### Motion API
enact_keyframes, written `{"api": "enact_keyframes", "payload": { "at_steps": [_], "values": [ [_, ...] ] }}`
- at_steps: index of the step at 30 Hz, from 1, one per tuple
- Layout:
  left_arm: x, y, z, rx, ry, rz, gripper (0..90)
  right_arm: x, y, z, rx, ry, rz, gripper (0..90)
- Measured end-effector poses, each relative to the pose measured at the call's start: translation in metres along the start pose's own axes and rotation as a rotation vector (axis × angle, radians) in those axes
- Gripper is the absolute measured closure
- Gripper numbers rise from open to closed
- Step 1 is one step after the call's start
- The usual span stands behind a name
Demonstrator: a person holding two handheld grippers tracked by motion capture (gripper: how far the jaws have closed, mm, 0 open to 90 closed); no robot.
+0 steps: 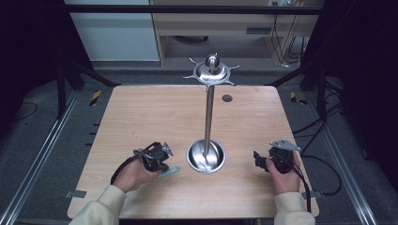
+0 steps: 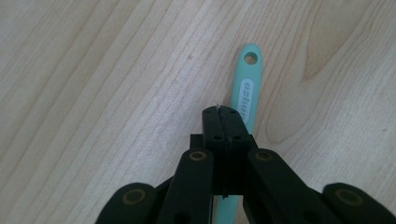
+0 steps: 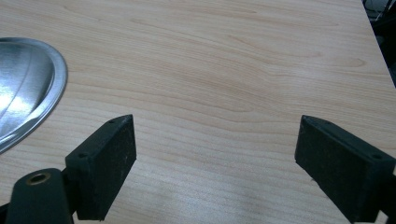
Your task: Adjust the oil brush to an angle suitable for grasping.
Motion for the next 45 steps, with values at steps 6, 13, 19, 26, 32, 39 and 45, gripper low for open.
{"api": "enact_keyframes", "payload": {
  "at_steps": [6, 13, 19, 26, 32, 39, 45],
  "values": [
    [-0.020, 0.010, 0.000, 0.045, -0.045, 0.038, 90.0, 0.001, 0.001, 0.000, -0.008, 0.004, 0.004, 13.1],
    [-0.030, 0.023, 0.005, 0.042, -0.060, 0.039, 88.0, 0.000, 0.001, 0.000, -0.006, 0.005, 0.002, 13.1],
    [-0.033, 0.032, 0.010, 0.021, -0.071, 0.053, 73.5, 0.001, 0.001, -0.001, -0.013, 0.006, 0.005, 13.0],
    [-0.035, 0.039, 0.011, 0.023, -0.079, 0.076, 48.7, 0.001, 0.001, -0.001, -0.013, 0.005, 0.005, 12.8],
    [-0.035, 0.046, 0.008, 0.020, -0.046, 0.085, 30.9, 0.000, 0.000, 0.000, -0.015, 0.005, 0.002, 12.8],
    [-0.033, 0.052, 0.005, 0.040, -0.038, 0.111, 36.2, 0.000, 0.000, 0.001, -0.010, 0.005, 0.004, 12.8],
    [-0.028, 0.057, 0.005, 0.071, -0.035, 0.149, 42.9, 0.001, 0.001, 0.001, -0.010, 0.005, 0.009, 12.8]
  ]
}}
Point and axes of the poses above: each handheld gripper's, and its own axes: x roughly forward along the jaws, y roughly out of its underside, z roughly to its left, the point moved 10 cm from there along x, roughly forward along the jaws, and after that the axes turned 9 degrees about z, right-handed, at the moved point
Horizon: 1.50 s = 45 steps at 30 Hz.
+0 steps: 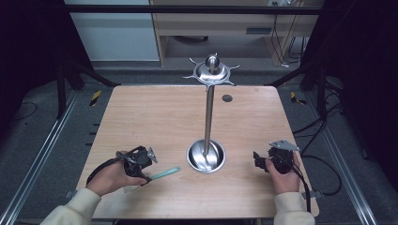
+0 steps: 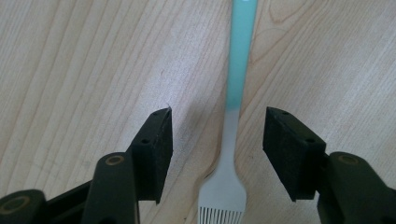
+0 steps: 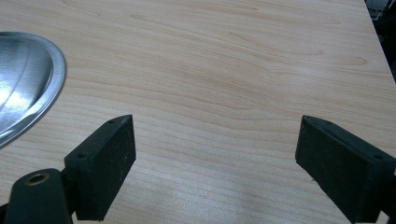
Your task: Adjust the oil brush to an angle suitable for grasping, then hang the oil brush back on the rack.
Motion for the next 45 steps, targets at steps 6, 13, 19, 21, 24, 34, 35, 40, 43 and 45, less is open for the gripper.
{"api": "enact_keyframes", "payload": {
  "at_steps": [6, 13, 19, 21, 24, 34, 35, 40, 43, 45],
  "values": [
    [0.006, 0.000, -0.003, 0.028, 0.013, 0.024, 50.2, 0.000, 0.000, 0.000, 0.000, 0.001, -0.001, 12.8],
    [0.013, -0.002, -0.007, 0.048, 0.041, 0.057, 61.3, 0.000, 0.000, -0.001, 0.001, 0.002, -0.003, 12.8],
    [0.017, -0.006, -0.010, 0.061, 0.052, 0.076, 67.2, 0.000, -0.001, 0.000, -0.001, 0.000, -0.003, 12.8],
    [0.017, -0.005, -0.009, 0.068, 0.050, 0.085, 69.2, -0.001, -0.001, 0.000, 0.001, -0.001, -0.003, 12.8],
    [0.017, -0.005, -0.009, 0.070, 0.051, 0.087, 71.9, -0.001, -0.001, 0.000, 0.005, -0.001, -0.003, 12.8],
    [0.021, -0.003, -0.008, 0.080, 0.044, 0.116, 78.4, 0.000, -0.001, 0.000, 0.005, -0.003, -0.002, 12.8],
    [0.022, -0.003, -0.008, 0.079, 0.040, 0.117, 79.3, 0.000, -0.001, 0.000, 0.005, -0.003, -0.003, 12.8],
    [0.023, -0.003, -0.008, 0.078, 0.035, 0.114, 81.1, -0.001, -0.001, 0.000, 0.005, -0.004, -0.003, 12.8],
    [0.023, -0.003, -0.008, 0.081, 0.030, 0.115, 81.3, 0.000, -0.001, 0.000, 0.002, -0.003, -0.002, 12.8],
    [0.023, -0.003, -0.008, 0.081, 0.026, 0.113, 81.6, 0.000, -0.001, 0.001, -0.001, -0.003, -0.001, 12.8]
  ]
}}
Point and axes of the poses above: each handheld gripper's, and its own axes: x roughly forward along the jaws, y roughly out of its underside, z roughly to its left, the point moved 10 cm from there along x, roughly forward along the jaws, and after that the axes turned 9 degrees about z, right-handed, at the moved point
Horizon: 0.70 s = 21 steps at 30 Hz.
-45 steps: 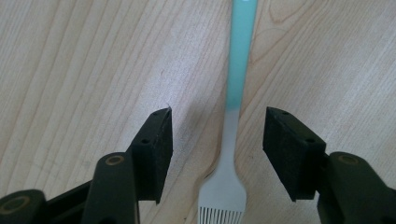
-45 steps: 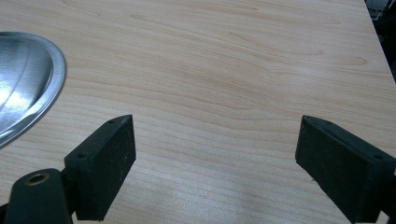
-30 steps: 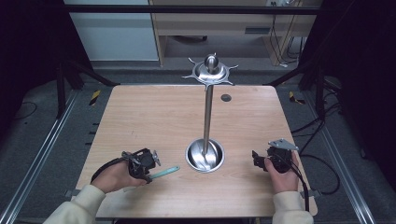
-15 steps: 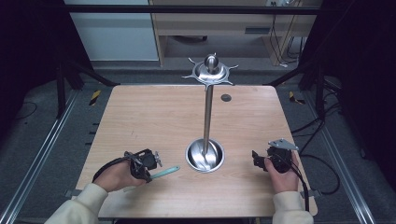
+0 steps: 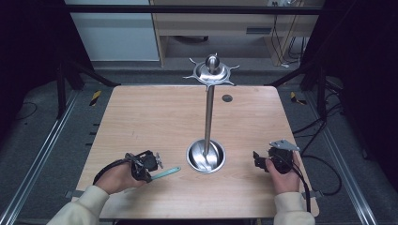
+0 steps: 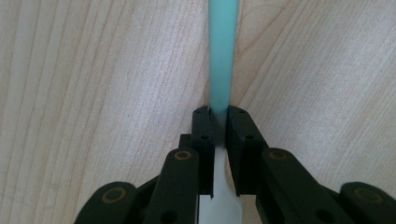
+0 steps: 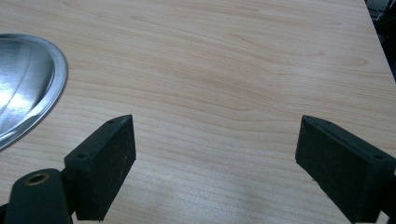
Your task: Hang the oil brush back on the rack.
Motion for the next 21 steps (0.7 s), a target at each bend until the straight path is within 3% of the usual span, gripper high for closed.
{"api": "enact_keyframes", "payload": {
  "at_steps": [9, 15, 20, 21],
  "values": [
    [-0.004, 0.002, 0.001, -0.025, -0.018, -0.040, 82.3, 0.000, 0.000, 0.000, -0.001, -0.001, 0.000, 12.8],
    [-0.015, 0.004, 0.003, -0.051, -0.021, -0.103, 82.4, 0.000, 0.000, 0.000, 0.001, -0.001, 0.001, 12.8],
    [-0.033, 0.003, 0.005, -0.080, -0.033, -0.199, 82.4, 0.001, 0.000, 0.001, -0.004, -0.001, 0.004, 12.8],
    [-0.033, 0.003, 0.005, -0.080, -0.033, -0.199, 82.4, 0.001, 0.000, 0.001, -0.004, -0.001, 0.004, 12.8]
  ]
}}
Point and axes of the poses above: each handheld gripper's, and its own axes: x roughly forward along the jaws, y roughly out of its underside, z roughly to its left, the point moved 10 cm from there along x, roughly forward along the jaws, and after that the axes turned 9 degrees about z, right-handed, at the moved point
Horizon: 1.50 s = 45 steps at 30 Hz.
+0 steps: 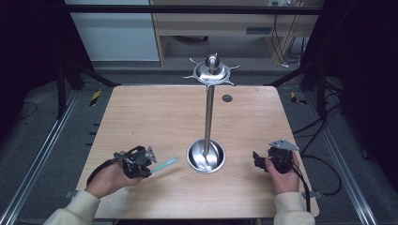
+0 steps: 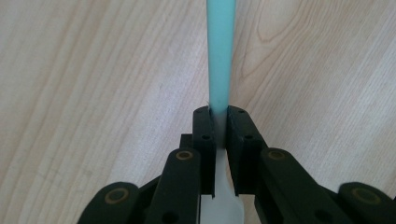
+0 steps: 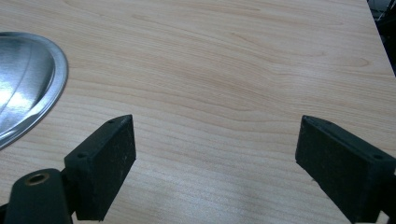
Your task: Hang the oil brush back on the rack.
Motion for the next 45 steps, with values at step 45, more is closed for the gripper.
{"api": "enact_keyframes", "payload": {
  "at_steps": [45],
  "values": [
    [-0.074, -0.019, 0.016, -0.144, -0.035, -0.398, 82.5, 0.005, 0.000, 0.007, -0.028, -0.007, 0.012, 12.6]
  ]
}}
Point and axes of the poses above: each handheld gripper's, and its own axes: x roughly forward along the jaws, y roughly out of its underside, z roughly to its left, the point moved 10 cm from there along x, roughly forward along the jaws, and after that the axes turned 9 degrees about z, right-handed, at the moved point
